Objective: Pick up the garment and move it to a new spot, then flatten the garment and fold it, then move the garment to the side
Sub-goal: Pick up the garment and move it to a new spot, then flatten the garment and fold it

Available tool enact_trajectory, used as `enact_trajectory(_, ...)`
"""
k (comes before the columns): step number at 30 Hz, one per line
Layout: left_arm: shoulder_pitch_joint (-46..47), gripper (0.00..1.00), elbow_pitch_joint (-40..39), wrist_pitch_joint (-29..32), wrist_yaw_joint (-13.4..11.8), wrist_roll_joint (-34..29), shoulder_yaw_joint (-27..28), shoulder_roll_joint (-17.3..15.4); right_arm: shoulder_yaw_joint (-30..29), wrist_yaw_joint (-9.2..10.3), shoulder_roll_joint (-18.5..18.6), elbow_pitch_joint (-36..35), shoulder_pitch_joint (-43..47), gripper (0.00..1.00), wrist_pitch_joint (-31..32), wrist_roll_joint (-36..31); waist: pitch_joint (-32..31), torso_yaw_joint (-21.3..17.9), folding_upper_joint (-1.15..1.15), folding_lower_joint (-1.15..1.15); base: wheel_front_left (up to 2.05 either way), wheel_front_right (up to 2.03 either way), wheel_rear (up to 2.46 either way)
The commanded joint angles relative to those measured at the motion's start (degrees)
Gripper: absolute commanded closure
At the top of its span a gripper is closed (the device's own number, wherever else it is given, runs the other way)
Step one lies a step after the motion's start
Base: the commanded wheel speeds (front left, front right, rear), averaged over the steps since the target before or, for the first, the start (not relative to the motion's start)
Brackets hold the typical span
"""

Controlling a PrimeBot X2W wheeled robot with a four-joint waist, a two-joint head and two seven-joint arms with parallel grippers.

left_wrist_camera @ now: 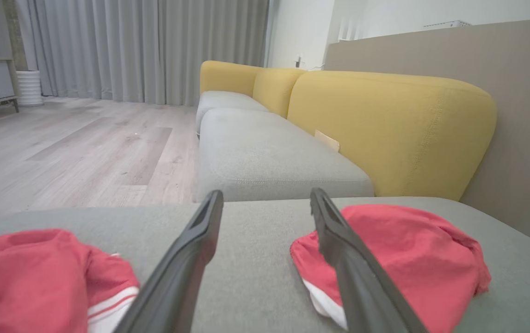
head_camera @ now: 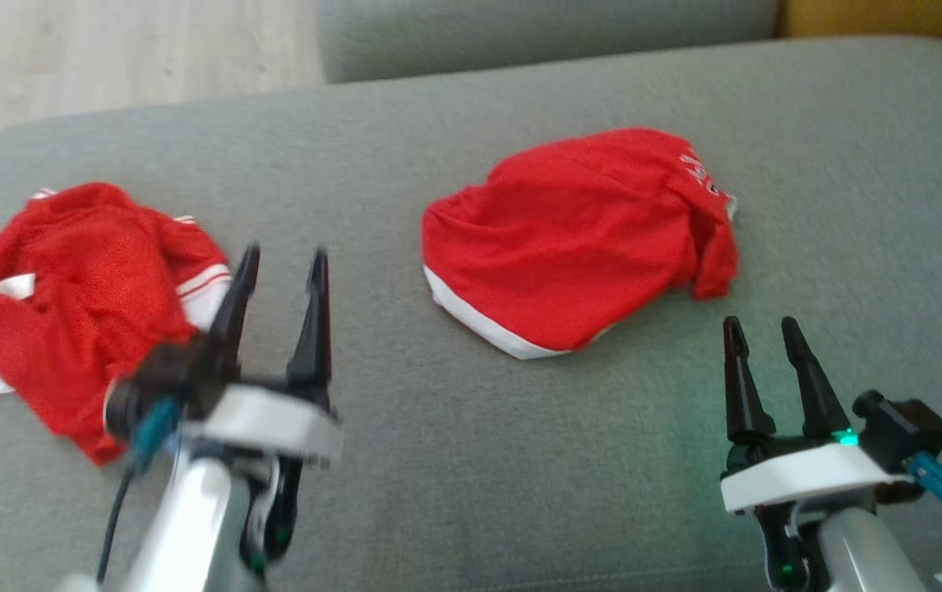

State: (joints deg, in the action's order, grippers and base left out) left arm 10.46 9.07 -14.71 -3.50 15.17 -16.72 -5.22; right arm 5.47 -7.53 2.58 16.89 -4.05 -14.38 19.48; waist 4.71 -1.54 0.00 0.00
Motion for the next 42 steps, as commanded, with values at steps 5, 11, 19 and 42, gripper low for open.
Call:
enact_trajectory(5,-4.5,0.00,-4.1,-0.3,1.0,-1.2,4.1,1.4,0.6,0.04,0.3,-1.0,0.3,0.00,-0.6,-0.7,-2.0,1.7,0.00,0.00,0.00,0.00,0.00)
enact_trajectory(11,-5.6,0.00,-4.2,-0.3,2.4,-1.9,3.7,2.2,0.3,0.04,0.3,0.5,0.0,0.00,-0.6,-1.1,-1.4,2.8,0.00,0.00,0.00,0.00,0.00)
enact_trajectory(19,-3.6,0.00,-4.5,-0.3,2.5,-1.6,2.6,2.3,-0.7,0.04,0.3,10.2,-4.5,0.00,-0.6,-0.9,1.4,5.2,0.00,0.00,0.00,0.00,0.00)
enact_trajectory(42,-0.5,0.00,-4.3,-0.3,1.7,-0.8,2.0,2.3,-2.5,0.04,0.3,41.3,-26.6,0.00,-0.6,9.8,6.6,11.7,0.00,0.00,0.00,0.00,0.00)
